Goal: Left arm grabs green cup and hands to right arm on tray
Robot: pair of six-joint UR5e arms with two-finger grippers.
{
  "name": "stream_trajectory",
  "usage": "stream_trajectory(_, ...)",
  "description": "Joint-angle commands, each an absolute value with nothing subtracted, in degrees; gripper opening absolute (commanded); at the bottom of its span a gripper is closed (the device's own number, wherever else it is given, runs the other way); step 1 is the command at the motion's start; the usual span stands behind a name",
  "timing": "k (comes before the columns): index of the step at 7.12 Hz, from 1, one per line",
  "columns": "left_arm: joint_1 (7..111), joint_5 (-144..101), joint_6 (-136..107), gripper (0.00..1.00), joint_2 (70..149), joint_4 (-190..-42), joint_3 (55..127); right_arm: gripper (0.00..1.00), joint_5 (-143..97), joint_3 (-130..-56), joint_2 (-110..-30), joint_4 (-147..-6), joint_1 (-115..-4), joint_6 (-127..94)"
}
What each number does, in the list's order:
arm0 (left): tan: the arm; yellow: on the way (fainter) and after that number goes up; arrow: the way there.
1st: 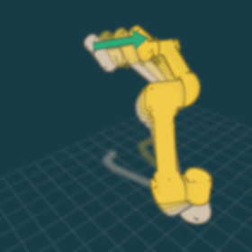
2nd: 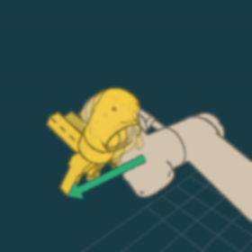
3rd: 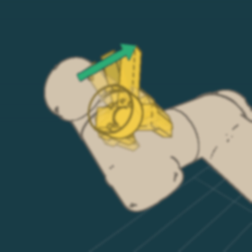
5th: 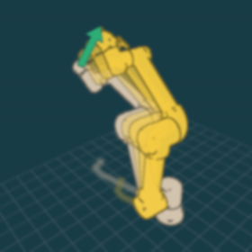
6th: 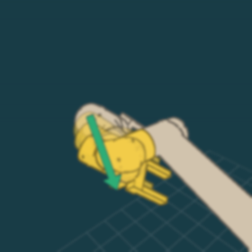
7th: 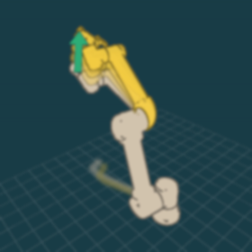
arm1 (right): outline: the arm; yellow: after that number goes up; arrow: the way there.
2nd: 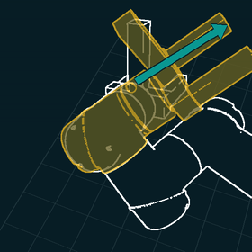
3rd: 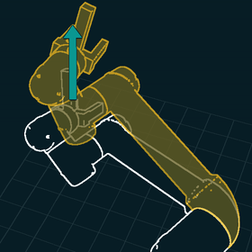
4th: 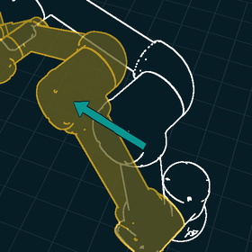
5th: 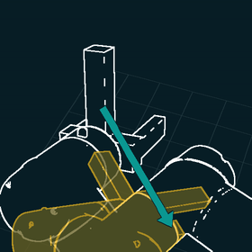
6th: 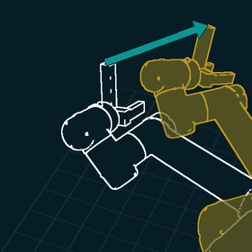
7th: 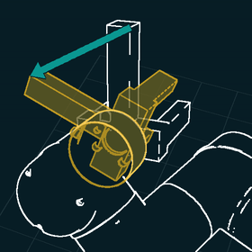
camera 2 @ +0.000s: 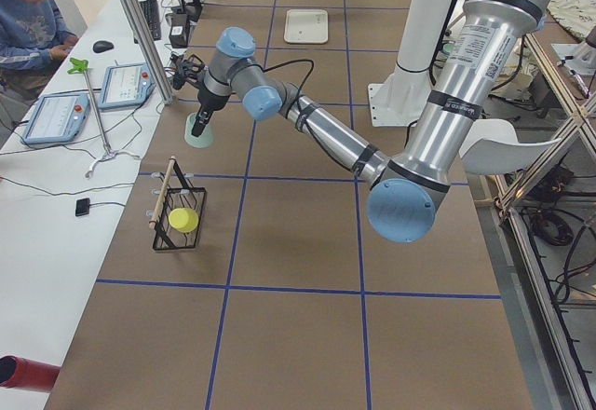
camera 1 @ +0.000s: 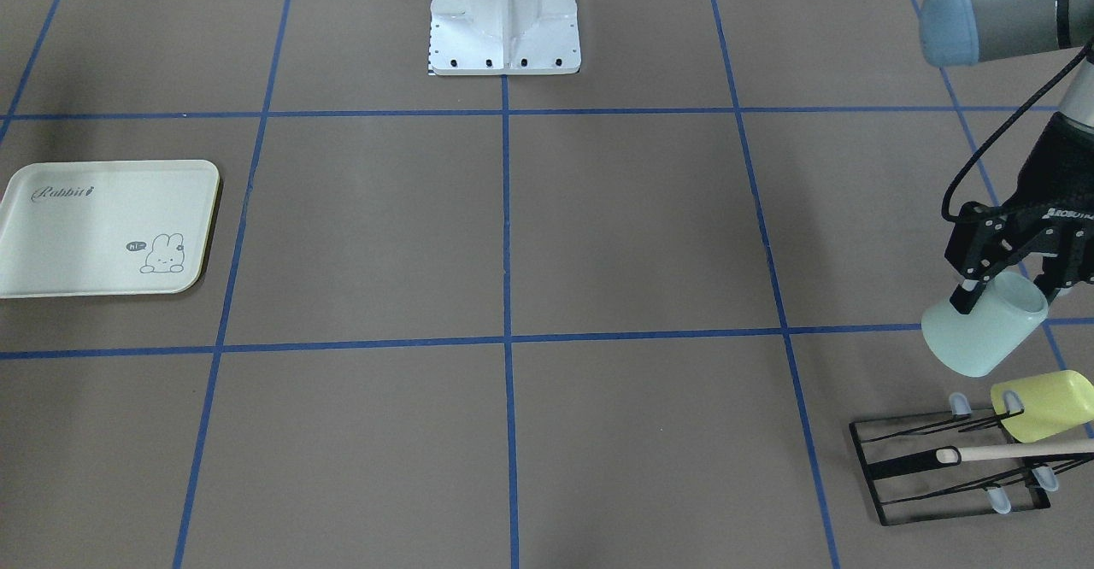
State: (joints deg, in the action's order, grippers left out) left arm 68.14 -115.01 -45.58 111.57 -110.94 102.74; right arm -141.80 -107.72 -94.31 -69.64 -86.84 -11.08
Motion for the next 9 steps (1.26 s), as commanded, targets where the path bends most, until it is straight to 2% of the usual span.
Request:
stream_trajectory(1, 65.49, -116.45, -58.74, 0.03, 111.53, -120.80, 103.01, 1.00, -142.74, -107.58, -92.74, -52.03, -80.98, -36.51)
stream_trajectory(4, 61.54, -119.09, -76.05, 0.06, 111.80, -135.73, 103.80, 1.00, -140.03, -107.40, -86.07, -34.23, -72.36, -65.84)
stream_trajectory(5, 59.17, -119.09, -82.73, 0.01, 111.71, -141.45, 104.15, 1.00, -137.23, -107.49, -83.70, -30.10, -69.98, -71.83)
stream_trajectory(7, 56.61, -119.09, -92.07, 0.00, 111.80, -146.06, 107.56, 1.00, -129.51, -107.49, -79.39, -18.26, -63.67, -87.81)
stream_trajectory(9, 53.54, -119.09, -99.72, 0.00, 113.02, -149.22, 111.08, 1.00, -113.46, -107.40, -78.75, -2.19, -51.57, -98.31)
